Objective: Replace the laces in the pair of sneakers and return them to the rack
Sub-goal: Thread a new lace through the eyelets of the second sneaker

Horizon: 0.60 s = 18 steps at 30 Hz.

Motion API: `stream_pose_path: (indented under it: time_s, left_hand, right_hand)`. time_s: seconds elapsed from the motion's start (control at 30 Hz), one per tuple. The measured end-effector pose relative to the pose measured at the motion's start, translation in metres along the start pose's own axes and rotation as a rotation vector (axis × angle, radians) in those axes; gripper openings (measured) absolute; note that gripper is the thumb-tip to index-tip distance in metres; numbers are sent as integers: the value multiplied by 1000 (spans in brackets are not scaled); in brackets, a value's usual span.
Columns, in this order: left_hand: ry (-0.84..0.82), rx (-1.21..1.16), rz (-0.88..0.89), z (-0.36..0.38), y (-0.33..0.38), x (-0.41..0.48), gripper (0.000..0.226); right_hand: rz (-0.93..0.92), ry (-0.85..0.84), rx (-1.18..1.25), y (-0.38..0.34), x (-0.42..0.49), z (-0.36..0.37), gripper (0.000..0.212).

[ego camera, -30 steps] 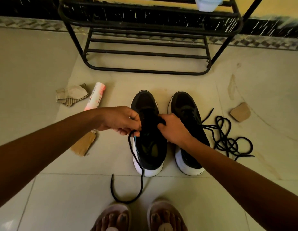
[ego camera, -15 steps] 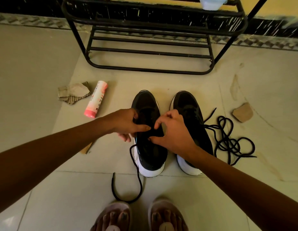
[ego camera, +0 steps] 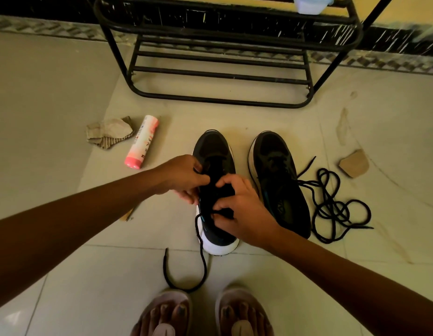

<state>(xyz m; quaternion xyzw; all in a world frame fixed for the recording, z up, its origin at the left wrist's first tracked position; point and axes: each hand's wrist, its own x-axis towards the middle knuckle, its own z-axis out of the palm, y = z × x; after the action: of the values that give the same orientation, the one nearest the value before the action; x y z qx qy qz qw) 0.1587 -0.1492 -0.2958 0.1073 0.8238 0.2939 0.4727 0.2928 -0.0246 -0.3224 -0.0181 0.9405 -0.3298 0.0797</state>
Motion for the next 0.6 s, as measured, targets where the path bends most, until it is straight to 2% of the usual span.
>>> stream_pose_path:
  time_s: [0.17, 0.27, 0.43, 0.53, 0.6]
  left_hand:
    - [101, -64, -24, 2, -9, 2, 18]
    - [123, -52, -11, 6, -6, 2, 11]
    - [126, -59, 0, 8, -7, 1, 14]
    - [92, -71, 7, 9, -9, -4, 28]
    - [91, 122, 71, 8, -11, -7, 47]
  right_hand:
    - [14, -38, 542, 10, -5, -12, 4]
    - [2, -5, 793, 13, -8, -23, 9]
    - [-31, -78, 687, 10, -10, -31, 24]
    - [-69, -78, 637, 3, -7, -38, 29]
    - [-81, -46, 658, -5, -4, -43, 20]
